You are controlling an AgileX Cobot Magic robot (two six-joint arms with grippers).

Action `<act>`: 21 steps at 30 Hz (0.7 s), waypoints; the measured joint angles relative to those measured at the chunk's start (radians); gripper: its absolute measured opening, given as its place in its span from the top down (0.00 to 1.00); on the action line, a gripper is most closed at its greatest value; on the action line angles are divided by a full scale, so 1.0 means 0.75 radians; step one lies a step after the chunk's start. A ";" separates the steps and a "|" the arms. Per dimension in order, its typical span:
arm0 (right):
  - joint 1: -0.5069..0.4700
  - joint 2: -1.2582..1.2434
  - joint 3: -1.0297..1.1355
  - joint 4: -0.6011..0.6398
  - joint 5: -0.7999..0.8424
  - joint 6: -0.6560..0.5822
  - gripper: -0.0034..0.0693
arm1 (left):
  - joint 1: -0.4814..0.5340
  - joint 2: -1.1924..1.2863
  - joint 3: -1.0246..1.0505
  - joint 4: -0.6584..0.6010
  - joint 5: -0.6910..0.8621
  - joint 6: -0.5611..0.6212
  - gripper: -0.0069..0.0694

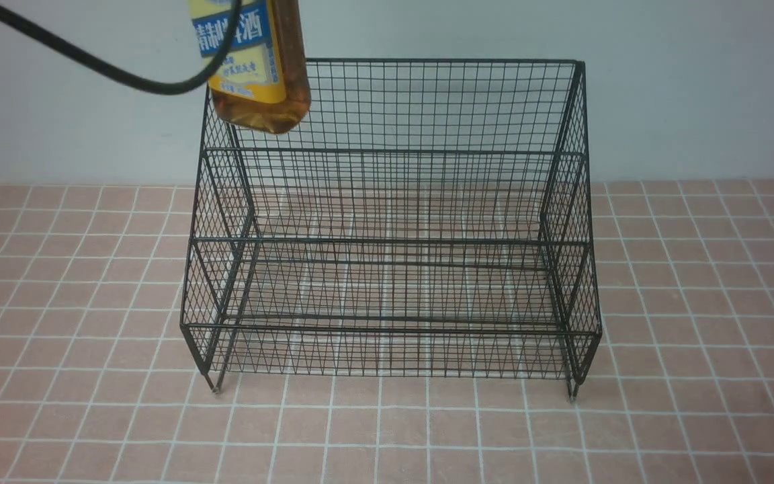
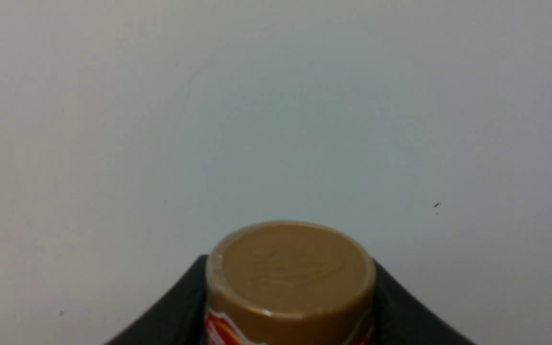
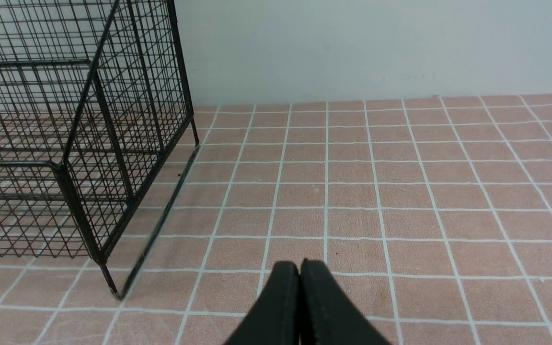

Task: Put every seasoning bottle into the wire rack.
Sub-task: Use the left arm to put the condiment bottle back on the shelf

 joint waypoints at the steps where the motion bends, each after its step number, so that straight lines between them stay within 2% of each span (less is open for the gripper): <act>1: 0.000 0.000 0.000 0.000 0.000 0.000 0.97 | 0.000 0.020 -0.001 0.000 0.000 0.000 0.51; 21: 0.000 0.000 0.000 0.000 0.000 0.000 0.97 | 0.004 0.100 -0.014 -0.015 -0.055 0.045 0.51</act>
